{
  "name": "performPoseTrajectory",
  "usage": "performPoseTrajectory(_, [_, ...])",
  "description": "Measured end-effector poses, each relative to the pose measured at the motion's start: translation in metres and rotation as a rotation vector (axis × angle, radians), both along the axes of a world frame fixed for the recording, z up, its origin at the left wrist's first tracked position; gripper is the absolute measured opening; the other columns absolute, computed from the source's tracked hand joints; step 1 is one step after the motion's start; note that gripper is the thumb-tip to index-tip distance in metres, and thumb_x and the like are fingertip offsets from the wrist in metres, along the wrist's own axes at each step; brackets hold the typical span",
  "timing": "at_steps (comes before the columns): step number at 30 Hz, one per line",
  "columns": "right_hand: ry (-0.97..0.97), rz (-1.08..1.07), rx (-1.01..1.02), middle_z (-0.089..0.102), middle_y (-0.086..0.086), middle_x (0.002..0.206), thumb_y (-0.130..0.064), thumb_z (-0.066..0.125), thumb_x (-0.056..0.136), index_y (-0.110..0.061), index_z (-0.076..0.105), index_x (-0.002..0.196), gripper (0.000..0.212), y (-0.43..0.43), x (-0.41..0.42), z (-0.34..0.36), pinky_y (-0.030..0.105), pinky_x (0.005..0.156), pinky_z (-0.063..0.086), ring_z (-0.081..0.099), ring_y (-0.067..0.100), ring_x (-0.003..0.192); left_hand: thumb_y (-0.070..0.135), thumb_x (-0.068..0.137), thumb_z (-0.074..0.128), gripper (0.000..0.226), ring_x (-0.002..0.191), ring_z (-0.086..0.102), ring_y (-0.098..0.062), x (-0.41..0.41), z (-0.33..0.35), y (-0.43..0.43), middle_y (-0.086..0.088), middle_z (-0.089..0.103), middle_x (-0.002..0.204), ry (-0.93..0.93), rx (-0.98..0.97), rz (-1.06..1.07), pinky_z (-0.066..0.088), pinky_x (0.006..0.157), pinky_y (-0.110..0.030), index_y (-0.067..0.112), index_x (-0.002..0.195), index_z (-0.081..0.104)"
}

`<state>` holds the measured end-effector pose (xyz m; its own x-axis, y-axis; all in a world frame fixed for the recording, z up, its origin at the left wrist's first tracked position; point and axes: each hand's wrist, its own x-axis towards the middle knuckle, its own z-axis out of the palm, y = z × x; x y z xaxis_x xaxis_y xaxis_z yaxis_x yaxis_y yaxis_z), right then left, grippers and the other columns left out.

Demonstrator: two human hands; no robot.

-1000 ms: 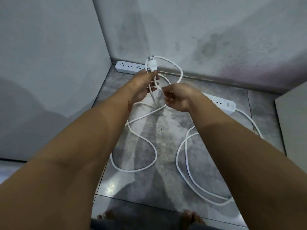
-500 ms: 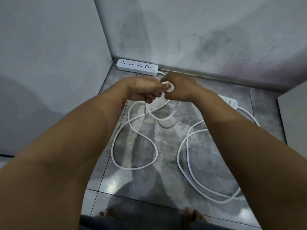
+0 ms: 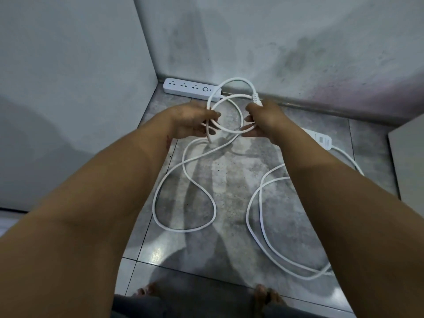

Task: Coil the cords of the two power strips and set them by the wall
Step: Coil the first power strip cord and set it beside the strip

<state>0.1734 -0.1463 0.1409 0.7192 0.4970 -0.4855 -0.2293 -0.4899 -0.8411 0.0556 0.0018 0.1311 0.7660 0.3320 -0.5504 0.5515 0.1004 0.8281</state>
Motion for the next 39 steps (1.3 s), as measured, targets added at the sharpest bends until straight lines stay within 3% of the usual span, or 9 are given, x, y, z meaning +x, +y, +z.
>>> performPoseTrajectory(3, [0.277,0.001,0.008,0.056,0.01,0.085,-0.015,0.048,0.098,-0.008,0.051,0.091,0.01,-0.001,-0.002,0.004,0.046,0.077,0.06,0.065,0.028,0.069,0.02,0.101,0.049,0.023,0.056,0.063,-0.013,0.01,0.01,-0.002,0.002,0.059,0.055,-0.144,-0.133,0.208,0.051,0.07,-0.028,0.014,0.079,0.055])
performPoseTrajectory(6, [0.304,0.209,-0.179,0.063,0.003,0.083,-0.021,0.048,0.1,-0.013,0.051,0.085,0.017,-0.009,-0.004,0.008,0.041,0.086,0.056,0.068,0.025,0.081,0.022,0.101,0.049,0.025,0.036,0.033,-0.009,0.017,0.019,0.002,0.007,0.034,0.045,-0.237,-0.241,0.399,0.045,0.055,-0.026,0.016,0.077,0.049])
performPoseTrajectory(13, [0.183,0.302,-0.178,0.064,-0.001,0.083,-0.023,0.055,0.096,-0.018,0.056,0.097,0.005,-0.019,0.003,0.001,0.04,0.091,0.051,0.068,0.023,0.088,0.032,0.102,0.044,0.033,0.038,0.017,-0.007,0.013,0.023,0.002,0.008,0.022,0.047,-0.177,-0.083,0.184,0.023,0.04,-0.017,0.013,0.076,0.051])
performPoseTrajectory(18, [0.208,0.333,-0.118,0.067,0.001,0.089,-0.032,0.06,0.087,-0.019,0.058,0.096,0.016,-0.022,0.005,0.004,0.042,0.099,0.044,0.064,0.021,0.092,0.03,0.103,0.041,0.033,0.04,0.013,-0.006,0.011,0.028,0.003,0.008,0.02,0.051,-0.166,-0.108,0.106,0.014,0.037,-0.019,0.014,0.076,0.052])
performPoseTrajectory(23, [0.094,0.271,0.008,0.07,0.007,0.083,-0.039,0.064,0.088,-0.02,0.055,0.104,0.027,-0.016,0.004,0.005,0.03,0.065,0.053,0.068,0.022,0.07,0.03,0.103,0.039,0.033,0.038,0.013,-0.005,0.013,0.032,0.0,0.007,0.02,0.053,-0.177,-0.07,0.008,0.011,0.038,-0.02,0.014,0.077,0.052])
performPoseTrajectory(26, [-0.034,0.305,0.003,0.067,0.004,0.078,-0.03,0.056,0.095,-0.02,0.056,0.095,0.01,-0.012,0.003,0.01,0.035,0.07,0.053,0.065,0.023,0.068,0.03,0.103,0.04,0.032,0.039,0.013,-0.006,0.014,0.03,0.0,0.005,0.02,0.055,-0.193,-0.1,0.0,0.01,0.04,-0.021,0.014,0.078,0.052])
performPoseTrajectory(30, [-0.122,0.276,0.007,0.055,0.004,0.077,-0.013,0.042,0.1,-0.018,0.052,0.084,0.019,-0.002,-0.004,0.017,0.031,0.065,0.049,0.064,0.022,0.061,0.033,0.101,0.046,0.03,0.043,0.026,-0.008,0.016,0.03,-0.005,0.005,0.029,0.053,-0.206,-0.128,-0.011,0.022,0.043,-0.019,0.013,0.08,0.055])
performPoseTrajectory(34, [-0.112,0.093,0.082,0.045,0.007,0.078,-0.009,0.033,0.1,-0.013,0.043,0.093,0.013,0.005,-0.005,0.017,0.051,0.076,0.055,0.056,0.018,0.043,0.065,0.093,0.039,0.057,0.061,0.055,-0.018,0.015,0.03,-0.006,0.0,0.05,0.061,-0.208,-0.219,0.088,0.047,0.069,-0.029,0.014,0.079,0.062])
performPoseTrajectory(39, [-0.09,-0.021,0.21,0.038,0.008,0.08,-0.009,0.031,0.1,-0.016,0.037,0.083,0.019,0.012,-0.005,0.033,0.051,0.07,0.059,0.045,0.01,0.032,0.077,0.087,0.007,0.084,0.089,0.063,-0.021,0.006,0.014,-0.004,-0.005,0.066,0.082,-0.08,-0.128,-0.001,0.036,0.099,-0.042,0.017,0.074,0.063])
